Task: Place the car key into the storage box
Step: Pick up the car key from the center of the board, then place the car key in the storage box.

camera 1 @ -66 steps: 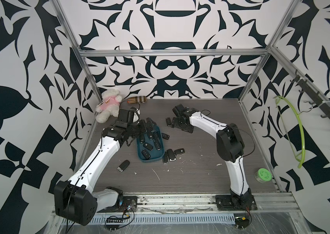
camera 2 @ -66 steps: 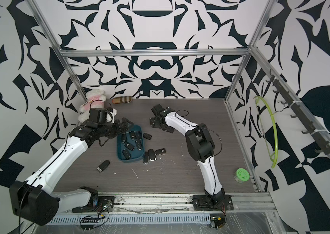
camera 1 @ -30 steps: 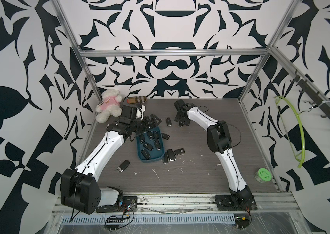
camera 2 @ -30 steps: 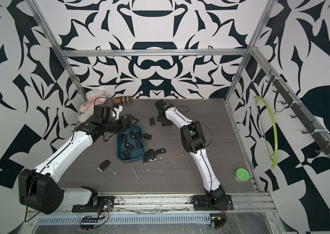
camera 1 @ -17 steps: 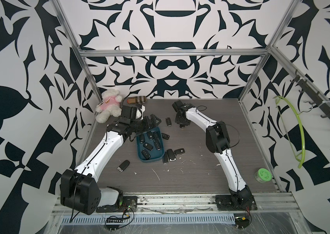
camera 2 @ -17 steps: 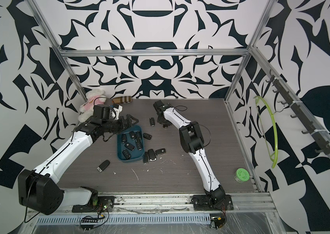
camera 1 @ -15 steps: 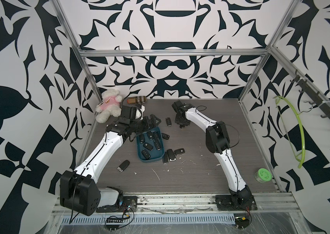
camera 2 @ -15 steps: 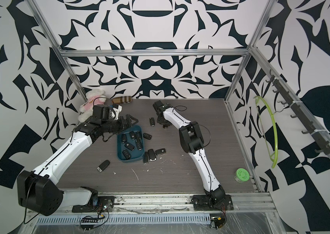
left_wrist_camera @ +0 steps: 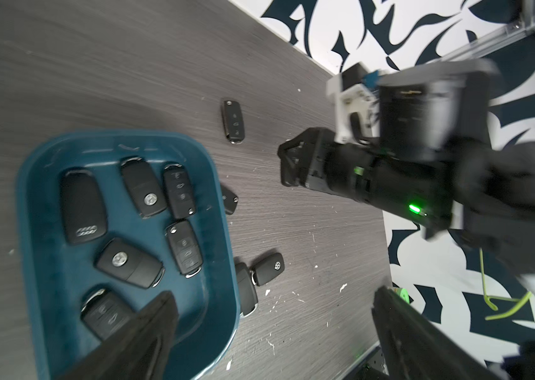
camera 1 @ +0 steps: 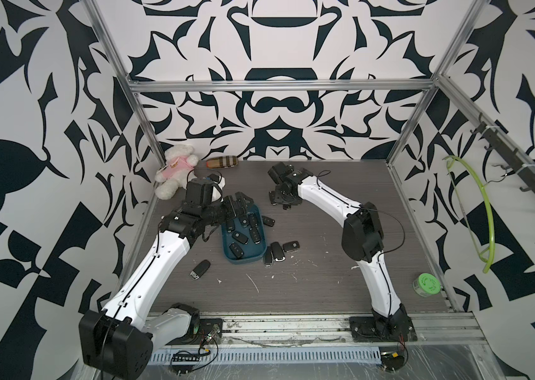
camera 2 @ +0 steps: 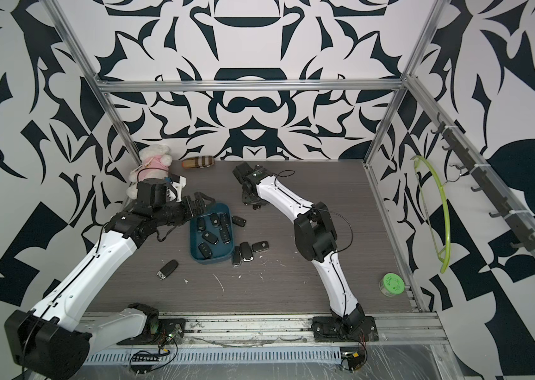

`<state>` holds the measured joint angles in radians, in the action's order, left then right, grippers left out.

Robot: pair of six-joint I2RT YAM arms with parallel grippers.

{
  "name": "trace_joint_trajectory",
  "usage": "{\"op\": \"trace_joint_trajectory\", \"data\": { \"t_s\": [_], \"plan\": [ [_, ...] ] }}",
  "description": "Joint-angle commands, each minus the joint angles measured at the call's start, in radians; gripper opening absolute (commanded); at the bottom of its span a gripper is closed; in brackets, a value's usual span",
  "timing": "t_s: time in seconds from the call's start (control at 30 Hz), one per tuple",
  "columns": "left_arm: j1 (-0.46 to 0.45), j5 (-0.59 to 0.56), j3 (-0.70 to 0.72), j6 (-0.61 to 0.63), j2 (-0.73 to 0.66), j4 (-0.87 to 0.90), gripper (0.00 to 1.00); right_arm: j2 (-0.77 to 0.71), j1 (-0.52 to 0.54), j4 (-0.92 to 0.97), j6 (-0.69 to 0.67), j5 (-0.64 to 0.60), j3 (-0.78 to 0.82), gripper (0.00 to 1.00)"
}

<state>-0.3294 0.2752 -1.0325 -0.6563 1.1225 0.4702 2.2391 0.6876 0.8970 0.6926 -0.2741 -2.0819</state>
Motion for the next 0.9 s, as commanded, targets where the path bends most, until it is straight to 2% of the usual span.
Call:
{"op": "trace_joint_trajectory", "data": {
  "t_s": [0.0,0.23,0.47,0.87],
  "plan": [
    [0.003,-0.076,0.035,-0.025,-0.068,0.049,0.99,-0.05,0.06,-0.034,-0.038,-0.006,0.003,0.31],
    [0.003,-0.173,0.072,-0.049,-0.214,0.134,0.99,0.012,0.158,-0.091,-0.127,0.05,-0.062,0.31],
    [0.004,-0.212,0.092,-0.063,-0.317,0.226,0.99,0.094,0.232,-0.121,-0.197,0.041,-0.157,0.31],
    [0.003,-0.24,0.097,-0.081,-0.382,0.283,0.99,0.18,0.262,-0.142,-0.305,-0.008,-0.221,0.31]
  ]
}}
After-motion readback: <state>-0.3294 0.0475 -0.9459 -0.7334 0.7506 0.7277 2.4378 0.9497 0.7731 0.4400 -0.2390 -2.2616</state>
